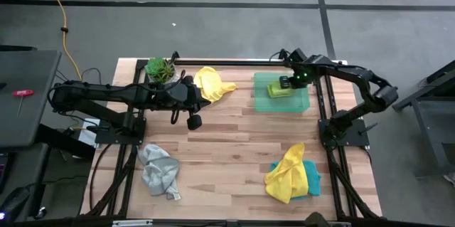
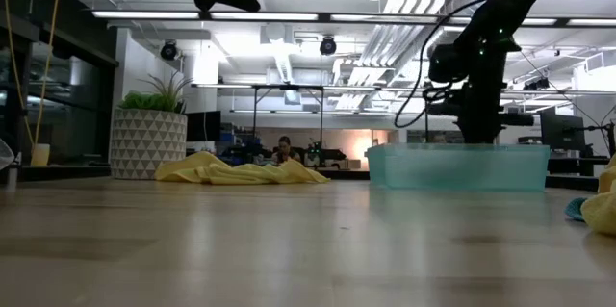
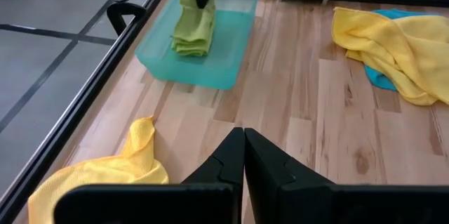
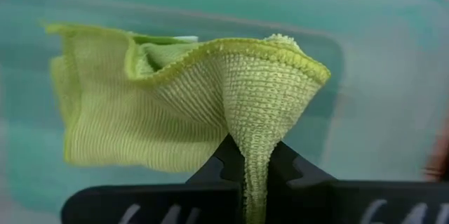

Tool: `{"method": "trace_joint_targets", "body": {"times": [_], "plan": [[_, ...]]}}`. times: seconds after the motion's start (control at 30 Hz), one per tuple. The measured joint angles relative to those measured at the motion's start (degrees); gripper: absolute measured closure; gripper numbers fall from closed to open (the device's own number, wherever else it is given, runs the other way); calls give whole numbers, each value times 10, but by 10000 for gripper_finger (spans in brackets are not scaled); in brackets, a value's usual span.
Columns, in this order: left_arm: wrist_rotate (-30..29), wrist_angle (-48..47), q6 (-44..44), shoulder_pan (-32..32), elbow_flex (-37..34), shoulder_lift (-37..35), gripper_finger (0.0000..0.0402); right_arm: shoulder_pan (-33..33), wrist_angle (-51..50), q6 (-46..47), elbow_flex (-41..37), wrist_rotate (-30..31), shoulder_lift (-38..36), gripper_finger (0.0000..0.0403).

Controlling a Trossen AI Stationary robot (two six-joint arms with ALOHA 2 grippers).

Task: Fold microfiber towels
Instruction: Put the green towel into the bin

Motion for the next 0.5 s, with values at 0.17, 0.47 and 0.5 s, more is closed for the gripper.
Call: {"method": "trace_joint_targets", "body": {"times": [0.17, 0.47, 0.5], "plan": [[0, 0, 14, 0, 0, 0, 398, 0, -6, 48, 0, 20, 0, 399], [0, 0, 15, 0, 0, 0, 398, 0, 4, 103, 0, 38, 0, 337], [0, 0, 15, 0, 0, 0, 398, 0, 0, 102, 0, 44, 0, 324]]}}
